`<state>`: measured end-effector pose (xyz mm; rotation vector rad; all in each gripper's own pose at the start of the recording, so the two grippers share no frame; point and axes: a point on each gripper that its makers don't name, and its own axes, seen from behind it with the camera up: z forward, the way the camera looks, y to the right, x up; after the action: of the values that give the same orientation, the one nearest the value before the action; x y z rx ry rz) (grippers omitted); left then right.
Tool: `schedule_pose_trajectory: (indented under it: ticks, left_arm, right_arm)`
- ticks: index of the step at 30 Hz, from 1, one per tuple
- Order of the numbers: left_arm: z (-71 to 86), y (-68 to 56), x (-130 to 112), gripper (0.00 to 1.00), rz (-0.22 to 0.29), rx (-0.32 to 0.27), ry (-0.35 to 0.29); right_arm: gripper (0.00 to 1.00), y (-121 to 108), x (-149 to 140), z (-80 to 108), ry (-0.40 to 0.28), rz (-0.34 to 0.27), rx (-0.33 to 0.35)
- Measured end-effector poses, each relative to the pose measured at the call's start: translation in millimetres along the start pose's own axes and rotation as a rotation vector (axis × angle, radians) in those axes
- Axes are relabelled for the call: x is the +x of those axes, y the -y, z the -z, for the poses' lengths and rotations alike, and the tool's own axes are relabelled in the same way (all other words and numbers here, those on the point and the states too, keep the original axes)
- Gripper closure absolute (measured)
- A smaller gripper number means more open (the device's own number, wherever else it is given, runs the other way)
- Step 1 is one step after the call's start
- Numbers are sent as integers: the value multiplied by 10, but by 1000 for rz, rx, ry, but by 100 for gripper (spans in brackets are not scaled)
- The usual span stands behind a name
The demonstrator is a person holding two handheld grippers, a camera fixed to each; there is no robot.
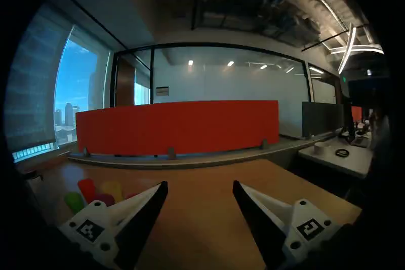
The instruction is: Pour water
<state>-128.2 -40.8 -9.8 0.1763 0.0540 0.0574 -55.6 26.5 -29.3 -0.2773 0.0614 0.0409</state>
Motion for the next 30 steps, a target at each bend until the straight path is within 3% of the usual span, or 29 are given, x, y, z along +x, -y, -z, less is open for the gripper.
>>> schedule_pose_trajectory:
  ticks: [12, 21, 30]
  left_arm:
    - [1, -5, -4, 10, -2, -1, 1]
    - [1, 2, -4, 10, -4, -1, 1]
    - [5, 3, -6, 10, -3, -1, 1]
  right_arm:
    - [1, -23, 9, 16, -19, 11, 7]
    - [1, 171, 68, -47, -84, 29, 79]
    - [1, 267, -261, -179, -69, 9, 110]
